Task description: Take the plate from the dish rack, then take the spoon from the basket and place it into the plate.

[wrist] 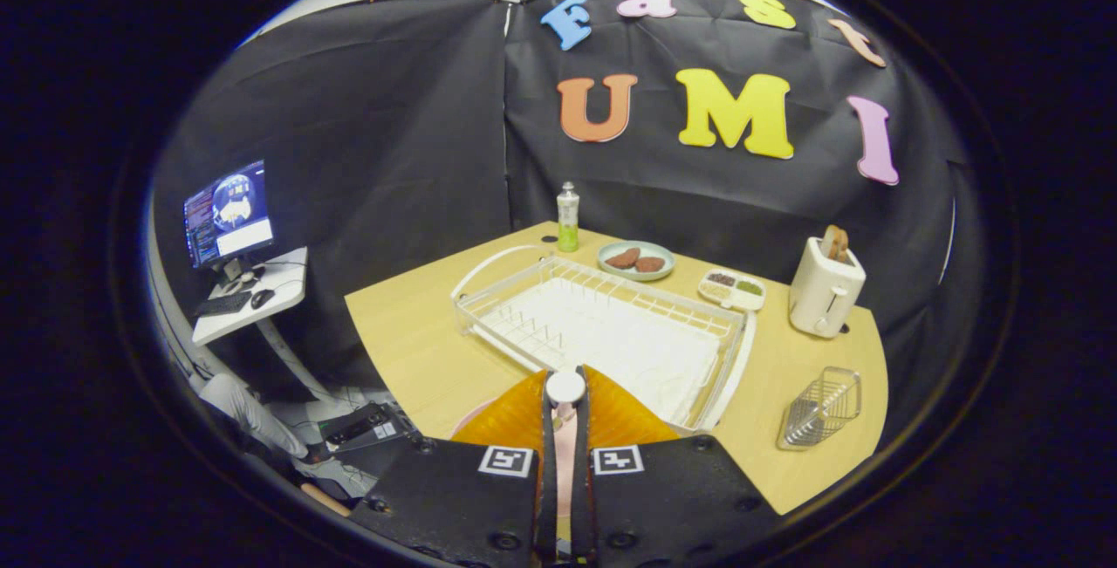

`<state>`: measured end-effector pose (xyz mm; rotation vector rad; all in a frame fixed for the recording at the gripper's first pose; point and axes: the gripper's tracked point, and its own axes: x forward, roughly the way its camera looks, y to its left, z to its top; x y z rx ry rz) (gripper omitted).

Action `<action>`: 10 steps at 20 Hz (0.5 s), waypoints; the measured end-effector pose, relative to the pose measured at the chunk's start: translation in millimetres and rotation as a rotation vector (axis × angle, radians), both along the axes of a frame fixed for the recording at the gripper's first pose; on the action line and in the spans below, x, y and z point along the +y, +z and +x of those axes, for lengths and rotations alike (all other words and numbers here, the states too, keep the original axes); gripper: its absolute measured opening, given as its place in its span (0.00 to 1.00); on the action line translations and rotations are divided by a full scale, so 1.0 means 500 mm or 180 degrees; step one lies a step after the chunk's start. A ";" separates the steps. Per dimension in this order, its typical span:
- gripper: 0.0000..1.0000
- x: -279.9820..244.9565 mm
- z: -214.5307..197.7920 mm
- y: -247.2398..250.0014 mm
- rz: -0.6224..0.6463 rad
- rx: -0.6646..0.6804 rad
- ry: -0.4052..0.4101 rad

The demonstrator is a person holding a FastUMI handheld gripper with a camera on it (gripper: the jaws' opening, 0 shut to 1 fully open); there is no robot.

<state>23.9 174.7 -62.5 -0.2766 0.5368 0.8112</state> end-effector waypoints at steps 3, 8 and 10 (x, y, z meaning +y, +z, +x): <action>0.12 0.012 -0.012 -0.034 -0.0106 0.0103 0.0020; 0.12 0.035 -0.034 -0.079 -0.0200 0.0285 0.0108; 0.13 0.037 -0.034 -0.082 -0.0211 0.0311 0.0107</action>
